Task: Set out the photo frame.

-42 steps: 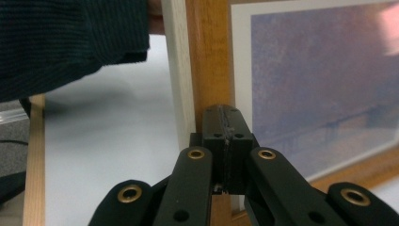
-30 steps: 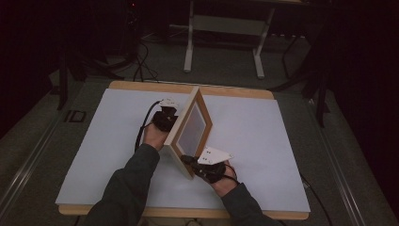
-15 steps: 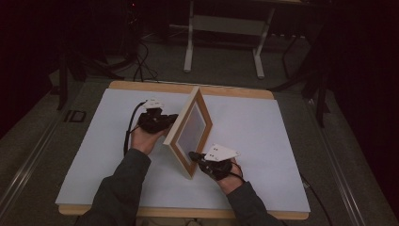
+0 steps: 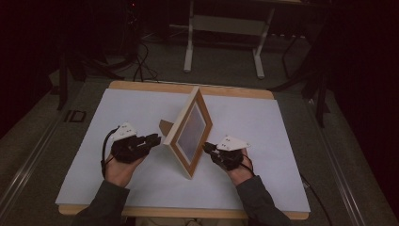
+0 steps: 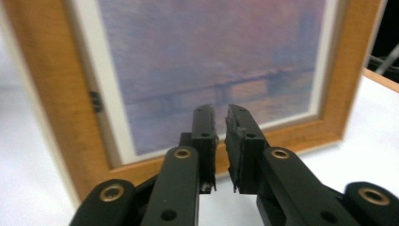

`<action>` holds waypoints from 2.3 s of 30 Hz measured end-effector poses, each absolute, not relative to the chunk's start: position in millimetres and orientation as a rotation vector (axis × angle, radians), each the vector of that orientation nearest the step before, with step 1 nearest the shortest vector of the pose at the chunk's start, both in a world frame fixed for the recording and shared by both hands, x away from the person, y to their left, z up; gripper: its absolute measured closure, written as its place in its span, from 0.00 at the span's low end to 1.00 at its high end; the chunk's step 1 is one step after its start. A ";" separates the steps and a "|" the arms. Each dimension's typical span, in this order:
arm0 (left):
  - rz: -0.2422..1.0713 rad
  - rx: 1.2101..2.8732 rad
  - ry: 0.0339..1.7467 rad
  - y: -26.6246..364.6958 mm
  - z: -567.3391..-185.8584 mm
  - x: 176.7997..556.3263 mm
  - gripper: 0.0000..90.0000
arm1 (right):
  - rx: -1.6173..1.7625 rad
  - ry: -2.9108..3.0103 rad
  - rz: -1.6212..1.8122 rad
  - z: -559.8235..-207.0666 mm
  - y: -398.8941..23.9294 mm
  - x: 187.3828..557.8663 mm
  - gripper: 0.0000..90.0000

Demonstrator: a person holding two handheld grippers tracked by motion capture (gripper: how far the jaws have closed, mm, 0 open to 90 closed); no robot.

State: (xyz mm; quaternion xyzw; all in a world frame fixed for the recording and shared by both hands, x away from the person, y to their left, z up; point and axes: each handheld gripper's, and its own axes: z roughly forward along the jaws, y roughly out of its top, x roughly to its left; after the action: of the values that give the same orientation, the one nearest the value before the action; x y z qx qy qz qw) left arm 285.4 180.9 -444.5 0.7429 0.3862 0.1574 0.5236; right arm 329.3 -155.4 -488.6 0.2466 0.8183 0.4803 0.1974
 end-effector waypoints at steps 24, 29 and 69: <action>0.336 1.795 0.930 115.8 -457.2 252.7 0.49 | 0.848 2.248 1.273 -492.5 -165.3 376.7 0.70; 0.336 1.775 0.971 109.5 -458.4 260.1 0.59 | 0.853 2.249 1.273 -494.2 -166.8 375.1 0.70; 0.157 1.878 0.936 133.1 -454.0 301.1 0.76 | 0.891 2.212 1.262 -493.7 -191.2 372.0 0.69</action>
State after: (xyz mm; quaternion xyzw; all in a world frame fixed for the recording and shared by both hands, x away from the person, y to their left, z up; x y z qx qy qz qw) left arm 301.1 133.1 -454.0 0.7753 0.3861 0.0648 0.4957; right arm 372.0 -191.2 -493.7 0.3223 0.7997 0.4564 0.2198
